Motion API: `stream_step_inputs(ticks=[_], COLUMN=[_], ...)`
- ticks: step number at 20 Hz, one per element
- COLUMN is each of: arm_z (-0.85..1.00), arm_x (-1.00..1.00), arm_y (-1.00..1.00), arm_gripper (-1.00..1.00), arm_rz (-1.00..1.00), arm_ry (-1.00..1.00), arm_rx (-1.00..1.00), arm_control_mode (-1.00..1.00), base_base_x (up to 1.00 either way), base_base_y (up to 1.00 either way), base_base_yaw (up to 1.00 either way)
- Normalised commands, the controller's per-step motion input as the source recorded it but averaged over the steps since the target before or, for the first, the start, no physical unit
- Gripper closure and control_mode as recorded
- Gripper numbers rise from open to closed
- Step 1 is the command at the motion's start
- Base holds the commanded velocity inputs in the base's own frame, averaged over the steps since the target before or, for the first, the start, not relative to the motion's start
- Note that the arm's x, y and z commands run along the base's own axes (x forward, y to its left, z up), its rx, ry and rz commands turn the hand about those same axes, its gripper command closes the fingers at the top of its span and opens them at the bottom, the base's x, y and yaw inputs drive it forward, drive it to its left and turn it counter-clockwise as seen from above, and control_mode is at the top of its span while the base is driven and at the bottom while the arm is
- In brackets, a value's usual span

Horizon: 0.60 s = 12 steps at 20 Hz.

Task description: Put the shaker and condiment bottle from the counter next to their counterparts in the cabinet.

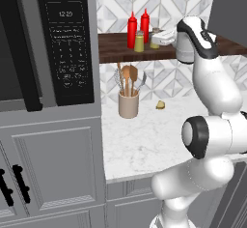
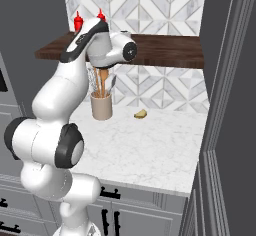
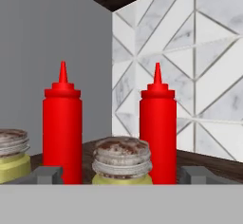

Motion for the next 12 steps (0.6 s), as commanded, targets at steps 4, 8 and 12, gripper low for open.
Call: stream_step_inputs(ticks=[4,8,12], arm_z=[0.14,0.21,0.19], arm_x=[-0.52,-0.78,-0.98], arm_y=[0.0,-0.06,-0.13], arm_gripper=[-1.0,-1.0,-1.0], arm_rz=[0.0,0.0,0.0], arm_ry=[0.0,0.0,0.03], arm_rx=[0.0,0.0,0.0], arm_control_mode=[-1.0,-1.0,-1.0], base_base_x=[0.0,0.0,0.0], base_base_y=[0.0,0.0,0.0], base_base_yaw=[0.0,0.0,0.0])
